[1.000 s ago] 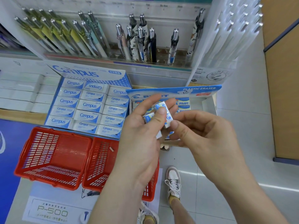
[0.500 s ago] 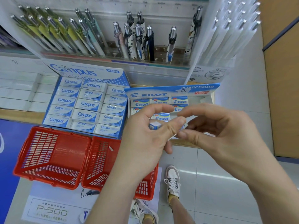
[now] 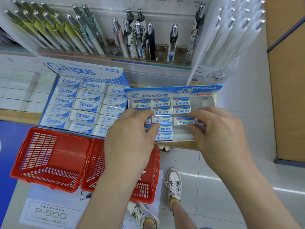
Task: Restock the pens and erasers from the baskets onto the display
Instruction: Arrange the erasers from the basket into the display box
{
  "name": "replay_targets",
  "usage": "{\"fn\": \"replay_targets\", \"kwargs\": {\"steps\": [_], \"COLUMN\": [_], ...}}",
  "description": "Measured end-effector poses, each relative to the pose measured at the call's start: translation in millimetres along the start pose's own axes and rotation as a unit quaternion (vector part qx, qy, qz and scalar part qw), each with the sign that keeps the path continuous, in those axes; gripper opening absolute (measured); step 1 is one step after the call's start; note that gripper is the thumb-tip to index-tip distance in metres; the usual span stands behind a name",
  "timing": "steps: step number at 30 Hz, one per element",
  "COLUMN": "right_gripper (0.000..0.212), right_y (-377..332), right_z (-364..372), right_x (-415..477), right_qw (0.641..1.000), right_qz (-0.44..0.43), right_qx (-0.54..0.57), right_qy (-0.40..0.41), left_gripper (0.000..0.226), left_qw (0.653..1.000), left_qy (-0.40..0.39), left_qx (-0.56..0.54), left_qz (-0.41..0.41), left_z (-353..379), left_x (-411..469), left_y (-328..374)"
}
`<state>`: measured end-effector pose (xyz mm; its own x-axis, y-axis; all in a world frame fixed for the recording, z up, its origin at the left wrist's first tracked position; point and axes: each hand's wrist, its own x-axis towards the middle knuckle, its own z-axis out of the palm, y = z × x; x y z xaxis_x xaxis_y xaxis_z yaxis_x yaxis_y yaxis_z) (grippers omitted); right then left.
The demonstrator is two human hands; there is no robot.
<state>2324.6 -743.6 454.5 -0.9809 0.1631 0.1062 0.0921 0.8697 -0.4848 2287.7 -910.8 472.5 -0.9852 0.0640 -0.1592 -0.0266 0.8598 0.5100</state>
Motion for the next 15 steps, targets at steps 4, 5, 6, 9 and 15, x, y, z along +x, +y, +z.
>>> {"fn": "replay_targets", "kwargs": {"steps": [4,5,6,9,15], "right_gripper": [0.021,0.022,0.023,0.024,0.018], "right_y": [-3.3,-3.0,-2.4,-1.7,-3.3], "right_z": [7.7,8.6,9.2,8.5,6.0], "right_x": [3.1,3.3,3.9,6.6,9.3], "right_qw": [0.999,0.998,0.996,0.995,0.997], "right_qz": [0.029,0.040,0.047,0.042,0.022], "right_qx": [0.038,0.056,0.075,0.095,0.071], "right_qy": [-0.006,-0.005,-0.003,-0.011,-0.026], "left_gripper": [0.034,0.034,0.034,0.034,0.033], "left_qw": [1.000,1.000,1.000,1.000,1.000], "left_qy": [0.000,0.000,-0.001,-0.003,-0.006], "left_qx": [-0.004,-0.005,-0.007,-0.009,-0.007], "left_qz": [-0.001,0.001,0.002,0.000,-0.001], "left_z": [0.7,0.8,0.8,0.3,-0.1], "left_x": [1.0,1.2,1.5,1.5,1.7], "left_y": [-1.0,-1.2,-1.4,-1.0,0.3]}}
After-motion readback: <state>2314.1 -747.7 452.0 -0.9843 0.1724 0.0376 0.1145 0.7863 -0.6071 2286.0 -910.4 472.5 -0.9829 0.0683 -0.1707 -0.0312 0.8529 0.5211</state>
